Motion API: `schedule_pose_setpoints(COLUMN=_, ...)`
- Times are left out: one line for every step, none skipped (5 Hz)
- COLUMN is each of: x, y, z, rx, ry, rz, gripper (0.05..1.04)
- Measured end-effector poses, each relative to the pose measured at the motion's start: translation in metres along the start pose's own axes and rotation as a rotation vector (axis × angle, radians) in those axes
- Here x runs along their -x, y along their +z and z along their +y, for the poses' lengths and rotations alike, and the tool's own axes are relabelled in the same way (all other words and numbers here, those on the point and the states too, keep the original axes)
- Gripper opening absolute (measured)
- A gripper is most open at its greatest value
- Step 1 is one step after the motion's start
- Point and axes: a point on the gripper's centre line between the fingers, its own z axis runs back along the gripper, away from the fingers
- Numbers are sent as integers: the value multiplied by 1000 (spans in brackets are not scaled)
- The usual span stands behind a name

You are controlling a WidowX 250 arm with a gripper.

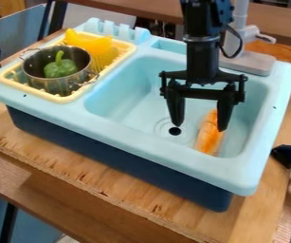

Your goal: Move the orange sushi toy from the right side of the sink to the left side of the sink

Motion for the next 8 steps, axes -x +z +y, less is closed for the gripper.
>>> schedule_pose_setpoints(x=-1, y=-13, z=0, rx=20, ry=28, rz=21, gripper=1001)
schedule_pose_setpoints(x=-5, y=-27, z=-6, rx=24, ry=39, rz=52, gripper=1001)
schedule_pose_setpoints(x=-5, y=-35, z=-14, rx=22, ry=19, rz=74, gripper=999)
schedule_pose_setpoints(x=-8, y=-39, z=-22, rx=6, ry=23, rz=97, gripper=935)
schedule_pose_setpoints(x=-3, y=-38, z=-21, rx=-44, ry=28, rz=117, gripper=655)
schedule_pose_setpoints(x=11, y=-27, z=-16, rx=-129, ry=7, rz=129, gripper=598)
schedule_pose_setpoints(x=19, y=16, z=-14, rx=-153, ry=2, rz=36, gripper=598)
schedule_pose_setpoints(x=29, y=40, z=-8, rx=-174, ry=-31, rz=6, gripper=598)
